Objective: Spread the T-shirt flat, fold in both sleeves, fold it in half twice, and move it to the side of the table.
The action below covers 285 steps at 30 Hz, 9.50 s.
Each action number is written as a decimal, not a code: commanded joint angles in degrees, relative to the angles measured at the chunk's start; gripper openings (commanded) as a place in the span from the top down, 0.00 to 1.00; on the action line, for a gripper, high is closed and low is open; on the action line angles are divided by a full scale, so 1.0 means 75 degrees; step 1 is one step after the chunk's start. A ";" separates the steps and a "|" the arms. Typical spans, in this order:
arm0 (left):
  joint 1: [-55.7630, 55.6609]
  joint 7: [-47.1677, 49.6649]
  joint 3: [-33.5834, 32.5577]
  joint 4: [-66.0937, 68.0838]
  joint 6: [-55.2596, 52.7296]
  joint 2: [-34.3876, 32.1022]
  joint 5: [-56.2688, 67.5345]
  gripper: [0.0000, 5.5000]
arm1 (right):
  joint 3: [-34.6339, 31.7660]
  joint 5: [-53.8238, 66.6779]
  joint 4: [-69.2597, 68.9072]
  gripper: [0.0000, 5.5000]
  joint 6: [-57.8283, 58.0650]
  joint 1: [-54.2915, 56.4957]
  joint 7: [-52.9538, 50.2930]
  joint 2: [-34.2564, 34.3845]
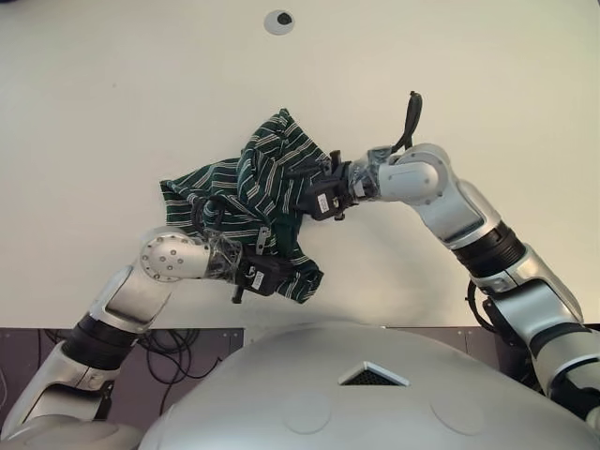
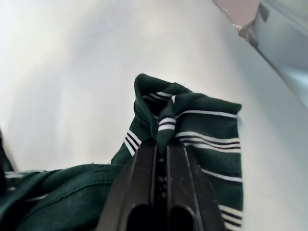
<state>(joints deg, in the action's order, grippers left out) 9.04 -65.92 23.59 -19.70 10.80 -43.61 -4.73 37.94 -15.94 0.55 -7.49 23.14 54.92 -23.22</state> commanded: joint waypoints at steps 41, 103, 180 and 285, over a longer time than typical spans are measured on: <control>-0.0318 0.1615 -0.1806 0.0050 -0.0102 0.0693 0.2586 1.00 | -0.3417 0.3576 -0.1889 1.00 0.2446 -0.2538 -0.0149 -0.0777; -0.2940 0.0938 0.2230 0.1533 -0.1246 0.2032 -0.2556 0.88 | -0.3848 0.4464 -0.1118 1.00 0.2032 -0.3098 -0.1861 0.0647; -1.2810 0.5095 -0.4513 1.2654 -0.0282 0.2323 0.1599 1.00 | -0.3636 0.0206 0.7775 1.00 -0.2017 0.6694 -0.2403 -0.2373; -0.4567 0.3716 -0.0052 0.6254 0.1016 0.3146 -0.0649 1.00 | -0.6945 0.4087 -0.4682 1.00 0.3591 -0.6175 -0.1270 -0.3785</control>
<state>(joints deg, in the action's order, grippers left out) -28.45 -34.73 24.32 34.97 17.13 -16.80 -11.87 -12.05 10.93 -32.08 17.34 -26.91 45.77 -53.19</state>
